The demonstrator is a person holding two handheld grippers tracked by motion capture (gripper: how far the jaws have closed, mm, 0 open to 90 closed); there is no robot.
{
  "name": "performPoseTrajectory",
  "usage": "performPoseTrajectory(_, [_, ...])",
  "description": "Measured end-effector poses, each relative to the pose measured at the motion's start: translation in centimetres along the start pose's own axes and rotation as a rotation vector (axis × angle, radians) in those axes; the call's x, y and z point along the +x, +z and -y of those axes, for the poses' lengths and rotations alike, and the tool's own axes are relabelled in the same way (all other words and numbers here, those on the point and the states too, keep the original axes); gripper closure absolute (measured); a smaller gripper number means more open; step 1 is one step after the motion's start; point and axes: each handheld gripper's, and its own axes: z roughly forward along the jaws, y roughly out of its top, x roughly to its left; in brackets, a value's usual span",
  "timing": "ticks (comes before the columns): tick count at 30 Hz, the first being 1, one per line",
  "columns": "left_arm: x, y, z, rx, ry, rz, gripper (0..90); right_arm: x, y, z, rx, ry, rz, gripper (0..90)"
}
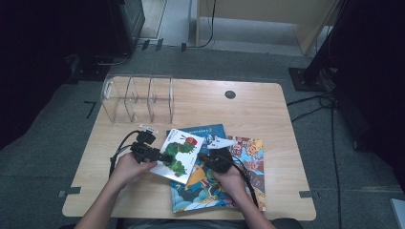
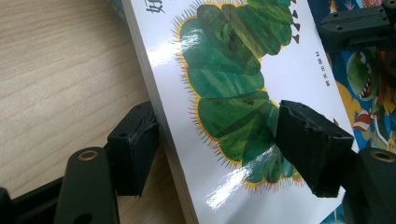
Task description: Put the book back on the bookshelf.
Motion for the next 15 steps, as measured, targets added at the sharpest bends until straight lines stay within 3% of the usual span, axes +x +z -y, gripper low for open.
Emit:
performPoseTrajectory(10, [0.35,-0.27,0.41,0.002,-0.014,0.001,30.0,0.36,0.54,-0.34,0.003,-0.01,-0.022,90.0])
performPoseTrajectory(15, [0.31,-0.11,0.08,0.021,-0.064,0.006,29.0,0.44,0.61,-0.4,0.006,-0.012,-0.017,90.0])
